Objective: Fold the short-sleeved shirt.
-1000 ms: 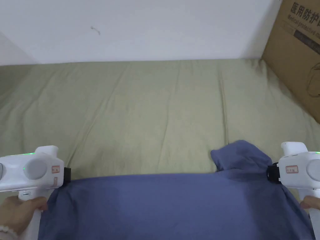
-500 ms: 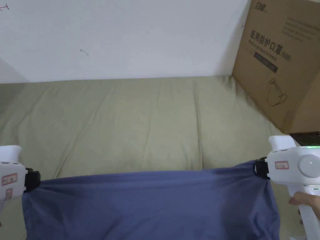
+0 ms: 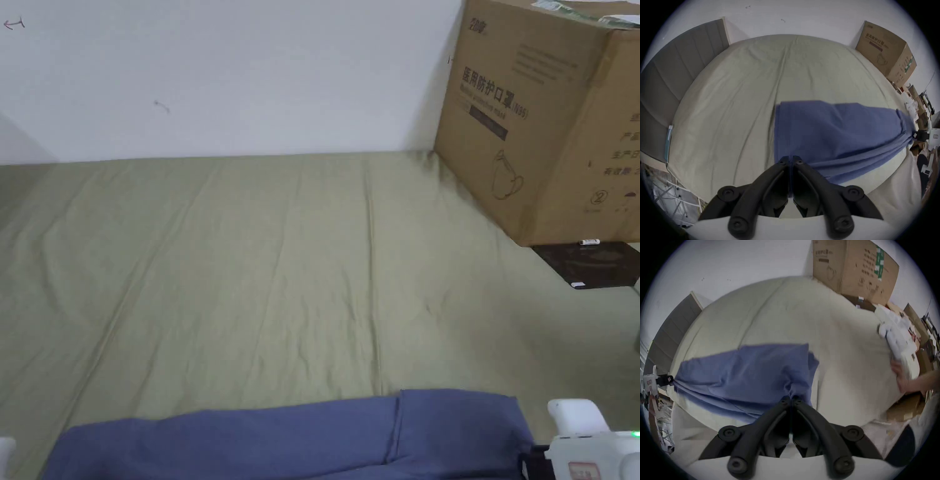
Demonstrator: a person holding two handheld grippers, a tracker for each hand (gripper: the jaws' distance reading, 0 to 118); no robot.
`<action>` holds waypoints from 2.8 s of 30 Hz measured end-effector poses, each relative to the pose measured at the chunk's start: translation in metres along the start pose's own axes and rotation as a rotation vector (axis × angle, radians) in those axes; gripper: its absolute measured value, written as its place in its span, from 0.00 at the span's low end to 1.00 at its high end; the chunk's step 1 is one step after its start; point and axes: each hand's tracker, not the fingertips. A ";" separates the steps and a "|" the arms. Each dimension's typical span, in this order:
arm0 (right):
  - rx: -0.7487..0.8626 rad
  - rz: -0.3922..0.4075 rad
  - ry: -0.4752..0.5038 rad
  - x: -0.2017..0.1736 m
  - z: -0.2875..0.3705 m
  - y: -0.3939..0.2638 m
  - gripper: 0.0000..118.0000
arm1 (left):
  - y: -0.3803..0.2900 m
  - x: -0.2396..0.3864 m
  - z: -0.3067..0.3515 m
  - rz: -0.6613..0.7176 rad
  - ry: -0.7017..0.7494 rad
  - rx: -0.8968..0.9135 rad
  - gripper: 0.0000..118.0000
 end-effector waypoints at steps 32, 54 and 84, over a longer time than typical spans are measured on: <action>0.259 0.171 0.062 -0.113 -0.004 0.032 0.00 | 0.000 -0.051 0.032 0.442 -0.333 0.139 0.85; 0.159 0.305 0.061 -0.179 -0.018 0.024 0.00 | -0.031 -0.087 -0.075 0.852 -0.633 -0.076 0.05; 0.115 0.126 0.028 -0.117 -0.017 0.021 0.00 | 0.082 0.001 0.072 0.207 -0.428 0.239 0.05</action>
